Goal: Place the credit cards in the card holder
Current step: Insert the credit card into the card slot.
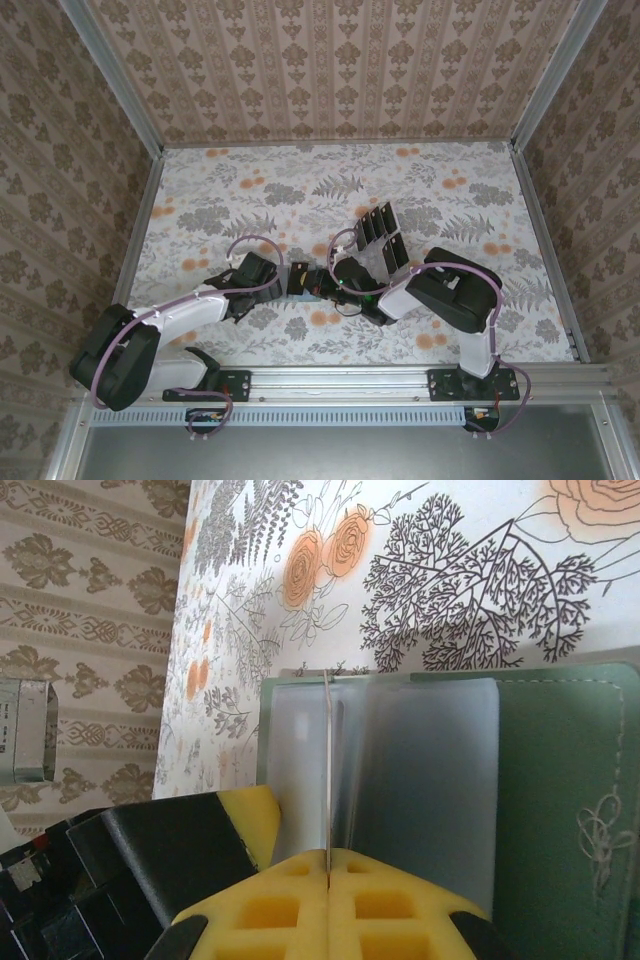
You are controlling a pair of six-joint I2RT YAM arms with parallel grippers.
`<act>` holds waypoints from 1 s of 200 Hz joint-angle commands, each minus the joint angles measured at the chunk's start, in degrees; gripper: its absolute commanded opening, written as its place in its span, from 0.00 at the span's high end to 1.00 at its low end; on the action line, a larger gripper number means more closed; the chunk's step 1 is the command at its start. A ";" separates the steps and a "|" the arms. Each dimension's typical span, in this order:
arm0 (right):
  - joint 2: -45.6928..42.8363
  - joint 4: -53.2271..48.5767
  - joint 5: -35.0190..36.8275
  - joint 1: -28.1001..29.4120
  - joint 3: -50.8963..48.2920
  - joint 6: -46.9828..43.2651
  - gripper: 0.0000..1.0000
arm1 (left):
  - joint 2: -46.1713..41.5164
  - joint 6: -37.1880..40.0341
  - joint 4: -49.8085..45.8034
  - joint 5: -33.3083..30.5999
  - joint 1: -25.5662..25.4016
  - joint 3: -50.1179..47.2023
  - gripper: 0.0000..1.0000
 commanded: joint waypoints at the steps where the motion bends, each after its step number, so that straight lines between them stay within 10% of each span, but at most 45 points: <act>1: 1.16 2.05 -1.13 0.42 1.26 0.93 1.00 | 0.76 -0.25 -5.44 -0.54 -0.33 -0.88 0.02; 200: 2.55 2.16 -3.80 0.54 -1.35 4.66 1.00 | 0.79 -0.16 -5.49 -0.52 -0.38 -0.88 0.03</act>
